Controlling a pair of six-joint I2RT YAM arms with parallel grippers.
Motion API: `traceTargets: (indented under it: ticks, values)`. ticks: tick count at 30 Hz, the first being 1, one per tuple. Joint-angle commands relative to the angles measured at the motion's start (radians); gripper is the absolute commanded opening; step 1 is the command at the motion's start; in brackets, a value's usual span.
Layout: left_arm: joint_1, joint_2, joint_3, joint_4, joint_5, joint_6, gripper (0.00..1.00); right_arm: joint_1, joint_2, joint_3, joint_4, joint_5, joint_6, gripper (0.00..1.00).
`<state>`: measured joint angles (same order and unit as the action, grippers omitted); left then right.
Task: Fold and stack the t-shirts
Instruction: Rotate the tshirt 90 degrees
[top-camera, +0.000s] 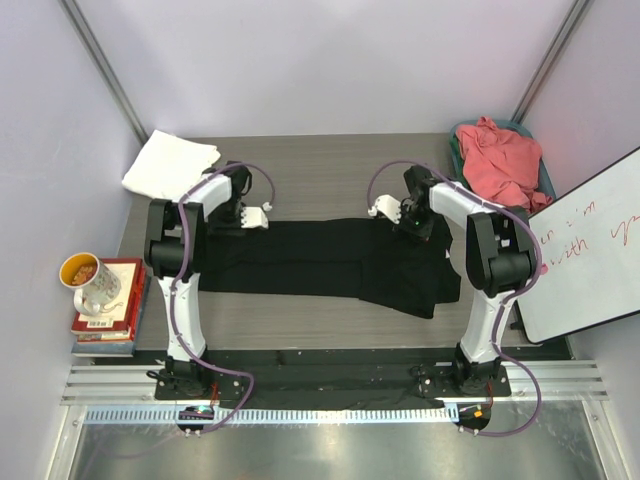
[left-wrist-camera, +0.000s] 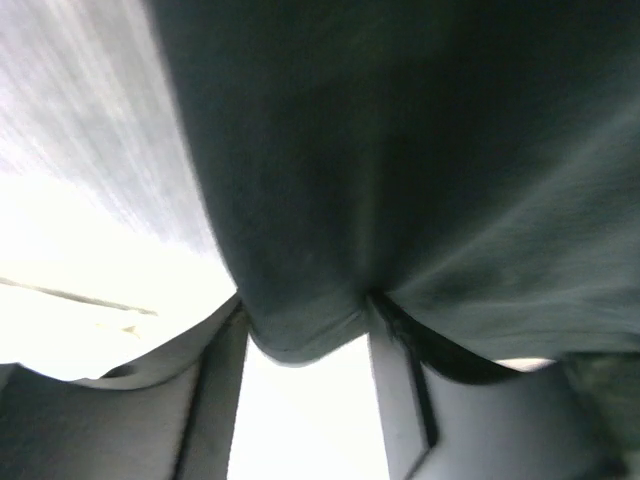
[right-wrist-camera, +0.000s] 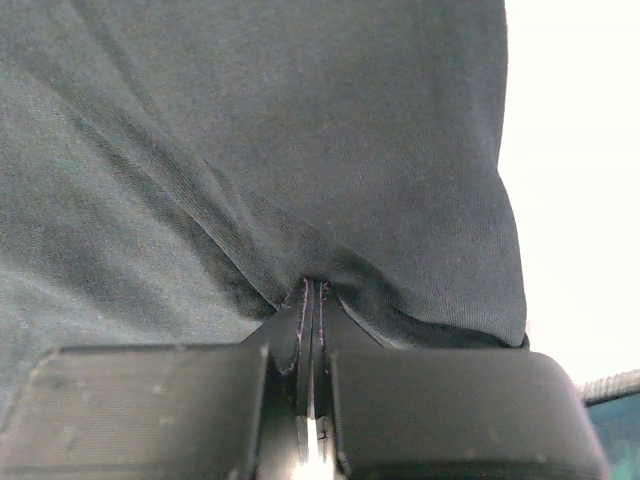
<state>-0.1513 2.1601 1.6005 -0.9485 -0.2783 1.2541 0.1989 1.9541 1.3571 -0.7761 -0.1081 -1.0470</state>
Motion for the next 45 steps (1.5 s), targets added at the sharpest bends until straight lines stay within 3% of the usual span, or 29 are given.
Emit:
traceTargets:
  ticks: [1,13,21,29,31,36,42,45]
  values:
    - [0.016,0.004,0.004,0.082,-0.088,0.034,0.54,0.0,0.045,-0.075,-0.011,0.042,-0.047,0.02]
    - [0.013,0.018,-0.135,0.188,-0.148,0.062,0.54,0.002,0.065,-0.082,0.211,0.163,-0.09,0.01]
    - [-0.002,0.02,-0.188,0.267,-0.176,0.07,0.54,-0.016,0.257,0.132,0.362,0.183,-0.022,0.01]
    - [-0.027,-0.037,-0.226,0.252,-0.162,0.074,0.56,-0.01,0.462,0.413,0.39,0.199,-0.007,0.01]
    - [-0.028,-0.033,-0.221,0.284,-0.218,0.058,0.65,-0.01,0.491,0.439,0.4,0.208,-0.013,0.01]
    - [-0.022,0.026,-0.117,0.422,-0.398,-0.101,0.63,-0.006,0.502,0.444,0.489,0.214,-0.042,0.01]
    - [-0.011,0.067,-0.039,0.367,-0.481,-0.183,0.63,-0.001,0.538,0.477,0.589,0.2,-0.035,0.01]
    - [-0.013,0.061,-0.056,0.245,-0.431,-0.177,0.59,0.004,0.568,0.516,0.623,0.202,-0.008,0.01]
